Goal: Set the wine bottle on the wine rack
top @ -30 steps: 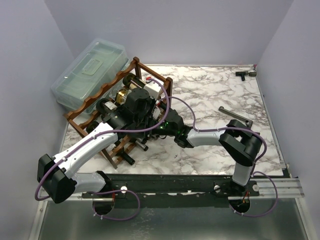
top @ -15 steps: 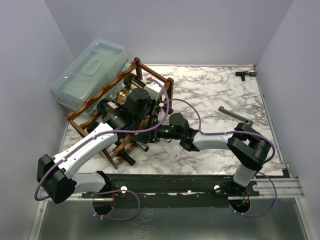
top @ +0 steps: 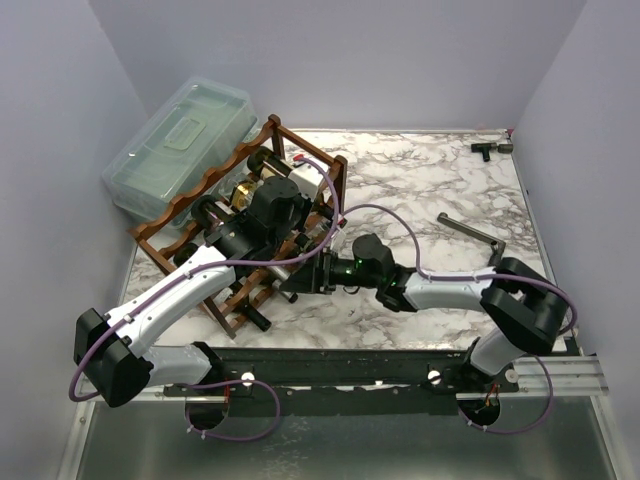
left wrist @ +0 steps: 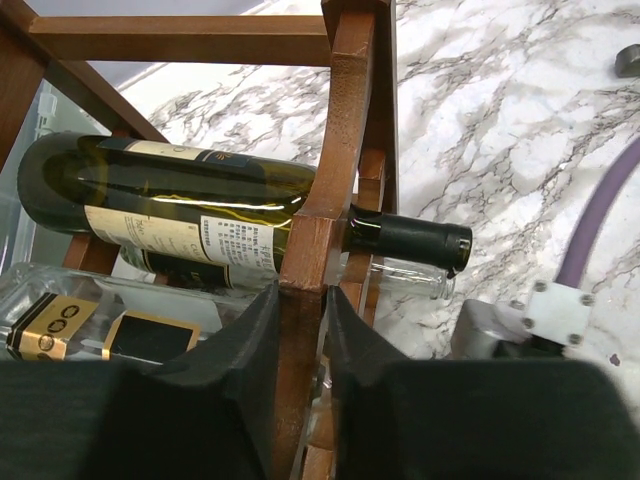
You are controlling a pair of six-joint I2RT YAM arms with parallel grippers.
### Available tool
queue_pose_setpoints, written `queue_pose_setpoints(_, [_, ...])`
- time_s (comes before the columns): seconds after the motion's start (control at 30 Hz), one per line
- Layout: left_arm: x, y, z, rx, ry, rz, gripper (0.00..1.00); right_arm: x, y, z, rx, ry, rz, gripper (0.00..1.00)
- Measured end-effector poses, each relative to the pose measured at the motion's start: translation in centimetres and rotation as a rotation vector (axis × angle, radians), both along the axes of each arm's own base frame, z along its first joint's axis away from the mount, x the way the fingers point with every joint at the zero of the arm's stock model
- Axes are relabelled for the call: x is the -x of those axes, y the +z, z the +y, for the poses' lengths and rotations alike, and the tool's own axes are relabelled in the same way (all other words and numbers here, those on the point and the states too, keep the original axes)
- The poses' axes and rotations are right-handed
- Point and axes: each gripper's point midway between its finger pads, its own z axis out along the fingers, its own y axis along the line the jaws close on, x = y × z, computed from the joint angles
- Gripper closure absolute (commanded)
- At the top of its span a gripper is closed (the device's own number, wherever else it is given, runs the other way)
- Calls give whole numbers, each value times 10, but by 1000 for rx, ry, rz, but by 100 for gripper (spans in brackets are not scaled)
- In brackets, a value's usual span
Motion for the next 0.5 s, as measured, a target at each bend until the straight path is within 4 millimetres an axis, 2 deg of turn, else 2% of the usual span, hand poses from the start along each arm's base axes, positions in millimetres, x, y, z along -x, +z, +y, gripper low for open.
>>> queue_pose_setpoints(0.13, [5, 4, -5, 13, -25, -4, 44, 1, 8, -14, 26, -30, -46, 15])
queue_pose_setpoints(0.3, [19, 23, -16, 68, -93, -37, 24, -5, 27, -37, 80, -111, -142, 11])
queue_pose_setpoints(0.5, [28, 42, -18, 116, -133, -89, 14, -24, 45, -84, 188, -268, -271, 1])
